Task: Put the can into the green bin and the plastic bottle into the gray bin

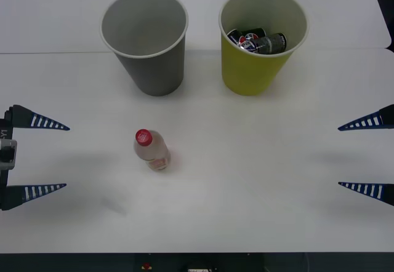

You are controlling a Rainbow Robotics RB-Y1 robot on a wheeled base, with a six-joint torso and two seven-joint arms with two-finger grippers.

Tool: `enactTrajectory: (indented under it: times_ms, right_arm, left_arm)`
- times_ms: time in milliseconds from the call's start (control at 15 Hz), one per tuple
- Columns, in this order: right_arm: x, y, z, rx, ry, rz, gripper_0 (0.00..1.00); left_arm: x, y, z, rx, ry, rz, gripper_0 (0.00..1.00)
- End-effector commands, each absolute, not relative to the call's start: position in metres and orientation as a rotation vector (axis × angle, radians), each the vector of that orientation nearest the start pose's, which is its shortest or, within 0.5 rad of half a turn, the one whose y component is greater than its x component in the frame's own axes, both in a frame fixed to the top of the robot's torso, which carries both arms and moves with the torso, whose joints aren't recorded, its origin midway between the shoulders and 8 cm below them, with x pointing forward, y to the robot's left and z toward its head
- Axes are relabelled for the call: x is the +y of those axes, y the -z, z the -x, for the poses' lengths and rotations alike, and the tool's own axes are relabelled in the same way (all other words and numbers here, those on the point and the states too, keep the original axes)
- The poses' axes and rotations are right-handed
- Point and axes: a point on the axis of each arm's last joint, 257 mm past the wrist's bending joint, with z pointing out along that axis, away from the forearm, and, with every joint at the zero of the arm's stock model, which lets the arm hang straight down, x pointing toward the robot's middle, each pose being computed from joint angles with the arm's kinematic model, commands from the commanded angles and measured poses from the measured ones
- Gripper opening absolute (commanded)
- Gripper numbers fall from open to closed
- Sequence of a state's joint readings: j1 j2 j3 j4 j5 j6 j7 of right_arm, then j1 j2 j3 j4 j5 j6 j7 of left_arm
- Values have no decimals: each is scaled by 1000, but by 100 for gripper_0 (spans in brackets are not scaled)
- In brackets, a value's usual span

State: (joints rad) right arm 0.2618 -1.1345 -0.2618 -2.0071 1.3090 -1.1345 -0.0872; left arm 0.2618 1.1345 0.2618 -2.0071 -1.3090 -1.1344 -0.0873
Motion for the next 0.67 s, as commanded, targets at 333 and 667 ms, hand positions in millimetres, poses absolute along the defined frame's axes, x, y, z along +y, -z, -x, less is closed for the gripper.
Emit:
enactTrajectory:
  times_ms: [333, 667]
  right_arm:
    - [-286, 167, -341, 1596, -209, 1634, 100]
    - [-286, 167, -341, 1596, -209, 1634, 100]
  left_arm:
    - [291, 171, -342, 1476, 134, -1704, 100]
    - [304, 181, -344, 1545, 205, -1607, 100]
